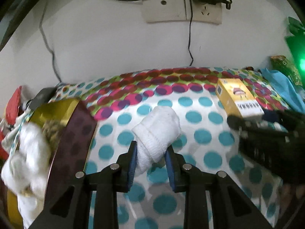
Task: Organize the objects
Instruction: 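Grasp the small white rolled sock with the left tool while right holds the yellow box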
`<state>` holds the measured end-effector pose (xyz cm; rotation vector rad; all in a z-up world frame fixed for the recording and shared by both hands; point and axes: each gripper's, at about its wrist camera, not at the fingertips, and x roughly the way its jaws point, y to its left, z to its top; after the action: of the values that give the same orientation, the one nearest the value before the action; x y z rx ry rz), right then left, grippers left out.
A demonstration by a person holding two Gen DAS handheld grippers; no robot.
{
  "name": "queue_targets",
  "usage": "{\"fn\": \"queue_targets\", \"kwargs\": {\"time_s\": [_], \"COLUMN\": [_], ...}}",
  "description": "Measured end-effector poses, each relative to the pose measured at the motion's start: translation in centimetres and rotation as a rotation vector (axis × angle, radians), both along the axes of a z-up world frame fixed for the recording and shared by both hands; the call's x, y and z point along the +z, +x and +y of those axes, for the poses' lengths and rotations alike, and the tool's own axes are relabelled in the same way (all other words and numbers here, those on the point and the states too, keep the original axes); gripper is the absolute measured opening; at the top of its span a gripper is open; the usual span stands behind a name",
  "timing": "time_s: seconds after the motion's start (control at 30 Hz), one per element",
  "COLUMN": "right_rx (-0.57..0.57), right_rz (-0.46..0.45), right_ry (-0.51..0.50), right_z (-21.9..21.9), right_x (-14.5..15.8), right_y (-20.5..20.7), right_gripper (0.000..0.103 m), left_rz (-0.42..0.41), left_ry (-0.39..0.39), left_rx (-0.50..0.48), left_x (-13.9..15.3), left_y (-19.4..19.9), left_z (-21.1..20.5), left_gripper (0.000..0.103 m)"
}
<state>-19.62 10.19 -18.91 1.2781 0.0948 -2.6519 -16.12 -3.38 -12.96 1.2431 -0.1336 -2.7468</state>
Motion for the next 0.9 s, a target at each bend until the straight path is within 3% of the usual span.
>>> {"fn": "queue_targets", "kwargs": {"time_s": [0.47, 0.9], "right_rx": [-0.001, -0.002], "right_rz": [-0.002, -0.004], "right_ry": [0.016, 0.007], "right_z": [-0.1, -0.1], "right_x": [-0.3, -0.3], "right_y": [-0.2, -0.1], "right_gripper": [0.052, 0.052], "left_rz": [0.054, 0.055], "left_ry": [0.043, 0.097], "left_rx": [0.036, 0.072], "left_x": [0.5, 1.0], "left_y": [6.8, 7.9], "left_z": [-1.4, -3.3], "left_gripper": [0.028, 0.028]}}
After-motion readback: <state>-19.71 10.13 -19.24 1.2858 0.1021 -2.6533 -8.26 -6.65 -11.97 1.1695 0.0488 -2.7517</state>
